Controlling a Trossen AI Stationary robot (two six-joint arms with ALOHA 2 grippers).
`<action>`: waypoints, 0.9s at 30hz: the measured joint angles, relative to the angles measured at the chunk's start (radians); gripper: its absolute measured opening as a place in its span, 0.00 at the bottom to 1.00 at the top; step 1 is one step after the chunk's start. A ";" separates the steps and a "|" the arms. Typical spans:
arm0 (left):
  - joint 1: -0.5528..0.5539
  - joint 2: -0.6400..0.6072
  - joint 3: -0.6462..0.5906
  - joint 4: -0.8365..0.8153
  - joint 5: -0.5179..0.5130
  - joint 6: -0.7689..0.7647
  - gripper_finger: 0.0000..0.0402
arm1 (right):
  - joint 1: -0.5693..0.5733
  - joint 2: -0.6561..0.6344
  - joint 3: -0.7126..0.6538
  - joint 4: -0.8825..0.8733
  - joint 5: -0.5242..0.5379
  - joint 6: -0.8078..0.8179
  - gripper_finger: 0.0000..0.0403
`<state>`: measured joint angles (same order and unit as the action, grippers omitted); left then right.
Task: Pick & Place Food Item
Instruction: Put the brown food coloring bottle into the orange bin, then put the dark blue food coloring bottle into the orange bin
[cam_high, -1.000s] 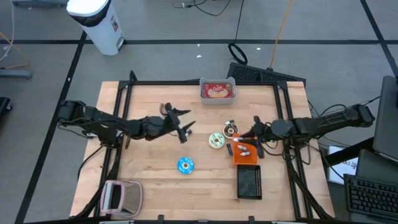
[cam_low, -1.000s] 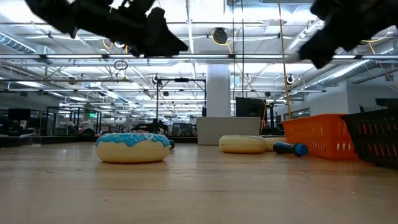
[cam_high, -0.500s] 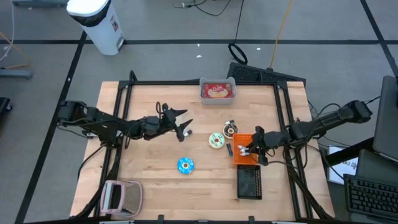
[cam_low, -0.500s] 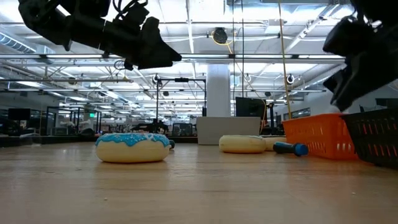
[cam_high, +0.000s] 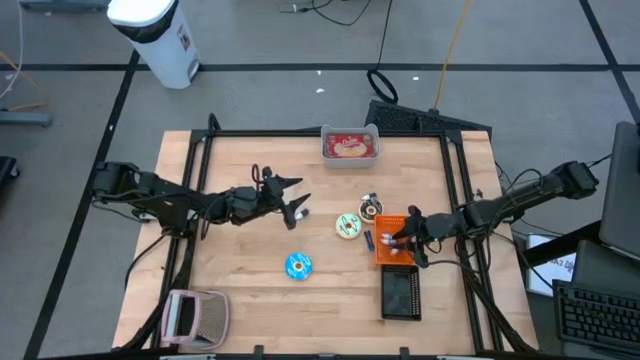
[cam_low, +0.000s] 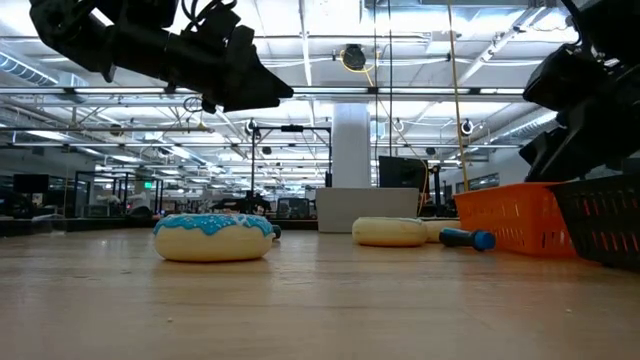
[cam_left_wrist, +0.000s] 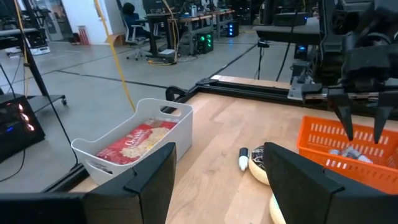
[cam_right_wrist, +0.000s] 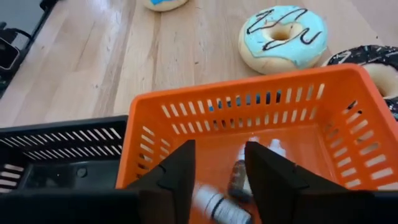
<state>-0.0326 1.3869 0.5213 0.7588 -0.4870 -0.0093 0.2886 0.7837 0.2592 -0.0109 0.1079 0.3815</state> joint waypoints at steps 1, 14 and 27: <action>0.000 0.000 0.000 0.000 0.000 0.000 0.60 | 0.000 0.000 0.000 0.008 0.001 -0.001 0.34; -0.010 0.000 0.000 -0.243 0.077 -0.240 0.60 | -0.001 0.000 0.000 0.397 0.009 -0.269 0.43; -0.083 0.078 0.000 -0.408 0.042 -0.370 0.60 | -0.065 0.000 0.000 0.681 0.252 -0.423 0.43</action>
<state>-0.1160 1.4646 0.5217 0.3511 -0.4449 -0.3795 0.2238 0.7839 0.2592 0.6697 0.3603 -0.0411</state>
